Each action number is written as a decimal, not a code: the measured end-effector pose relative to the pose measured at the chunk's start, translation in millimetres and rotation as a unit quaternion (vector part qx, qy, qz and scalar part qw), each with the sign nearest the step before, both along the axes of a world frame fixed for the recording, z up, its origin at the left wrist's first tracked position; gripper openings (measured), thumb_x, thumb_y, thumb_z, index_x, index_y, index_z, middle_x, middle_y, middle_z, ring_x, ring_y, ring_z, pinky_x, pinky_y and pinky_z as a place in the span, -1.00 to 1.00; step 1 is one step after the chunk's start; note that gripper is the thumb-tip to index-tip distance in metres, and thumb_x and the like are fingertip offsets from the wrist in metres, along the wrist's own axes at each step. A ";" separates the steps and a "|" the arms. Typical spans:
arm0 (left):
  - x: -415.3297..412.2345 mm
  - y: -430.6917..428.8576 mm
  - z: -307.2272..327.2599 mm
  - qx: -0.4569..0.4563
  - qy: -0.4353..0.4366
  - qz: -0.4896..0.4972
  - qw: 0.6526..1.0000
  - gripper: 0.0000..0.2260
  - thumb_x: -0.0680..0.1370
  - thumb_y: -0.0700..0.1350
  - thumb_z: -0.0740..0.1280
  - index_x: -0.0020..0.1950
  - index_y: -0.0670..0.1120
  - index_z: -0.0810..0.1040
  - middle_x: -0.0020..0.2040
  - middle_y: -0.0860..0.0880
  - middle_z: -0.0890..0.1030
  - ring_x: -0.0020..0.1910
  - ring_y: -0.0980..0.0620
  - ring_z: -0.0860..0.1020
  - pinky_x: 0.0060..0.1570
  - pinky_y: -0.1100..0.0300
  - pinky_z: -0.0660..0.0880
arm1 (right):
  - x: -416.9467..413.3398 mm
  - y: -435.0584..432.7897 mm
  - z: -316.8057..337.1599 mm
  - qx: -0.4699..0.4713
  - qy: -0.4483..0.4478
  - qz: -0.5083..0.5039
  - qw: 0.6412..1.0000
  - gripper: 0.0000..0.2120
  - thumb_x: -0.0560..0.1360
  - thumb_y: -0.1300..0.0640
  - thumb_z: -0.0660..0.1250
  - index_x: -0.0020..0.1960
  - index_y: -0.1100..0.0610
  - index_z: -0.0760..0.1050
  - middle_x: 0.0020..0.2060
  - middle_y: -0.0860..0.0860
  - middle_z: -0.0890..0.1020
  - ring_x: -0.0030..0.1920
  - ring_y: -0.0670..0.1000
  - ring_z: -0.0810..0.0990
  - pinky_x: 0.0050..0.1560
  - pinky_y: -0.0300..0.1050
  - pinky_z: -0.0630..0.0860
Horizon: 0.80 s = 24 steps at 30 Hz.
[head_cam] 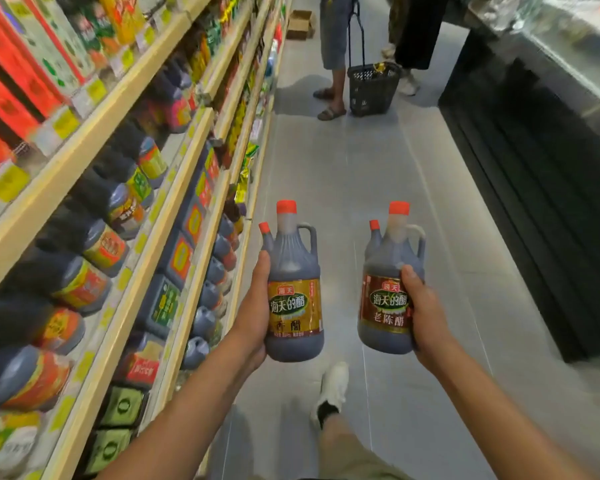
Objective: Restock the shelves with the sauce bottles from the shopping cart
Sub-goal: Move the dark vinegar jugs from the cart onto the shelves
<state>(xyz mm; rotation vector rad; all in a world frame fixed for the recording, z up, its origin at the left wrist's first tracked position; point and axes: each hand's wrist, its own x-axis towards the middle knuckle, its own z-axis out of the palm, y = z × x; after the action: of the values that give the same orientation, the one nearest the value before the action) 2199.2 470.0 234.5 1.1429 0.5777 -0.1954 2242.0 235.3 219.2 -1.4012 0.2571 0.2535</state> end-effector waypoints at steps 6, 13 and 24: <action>124.8 9.7 -8.2 0.000 0.005 0.083 0.997 -0.25 0.40 0.50 0.32 0.42 0.02 0.51 0.21 -0.25 0.65 0.15 -0.30 0.65 0.13 -0.29 0.58 | 141.9 19.8 -3.7 -0.005 -0.004 0.053 0.999 -0.31 0.25 -0.29 0.41 0.18 0.19 0.57 -0.03 0.21 0.72 -0.05 0.19 0.72 -0.09 0.00 0.66; 252.5 40.3 -6.0 -0.033 -0.004 0.099 0.995 -0.30 0.42 0.43 0.24 0.33 -0.05 0.57 0.12 -0.27 0.68 0.08 -0.27 0.66 0.19 -0.28 0.56 | 282.2 52.3 0.3 -0.014 0.001 0.087 0.996 -0.44 0.43 -0.14 0.34 0.24 0.24 0.55 -0.01 0.21 0.72 -0.01 0.18 0.72 -0.09 -0.04 0.64; 453.0 126.2 -12.4 -0.022 -0.030 0.077 0.996 -0.45 0.53 0.39 0.18 0.31 0.05 0.57 0.07 -0.21 0.72 0.06 -0.24 0.69 0.10 -0.18 0.61 | 476.3 146.7 0.7 -0.016 -0.007 0.083 0.996 -0.38 0.39 -0.17 0.36 0.31 0.21 0.51 -0.04 0.15 0.74 -0.07 0.12 0.74 -0.17 -0.10 0.66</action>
<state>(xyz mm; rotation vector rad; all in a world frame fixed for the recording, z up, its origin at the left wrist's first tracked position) 2652.2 596.2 222.1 1.0521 0.6037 -0.0411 2718.3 381.9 219.9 -1.4574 0.1327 0.3783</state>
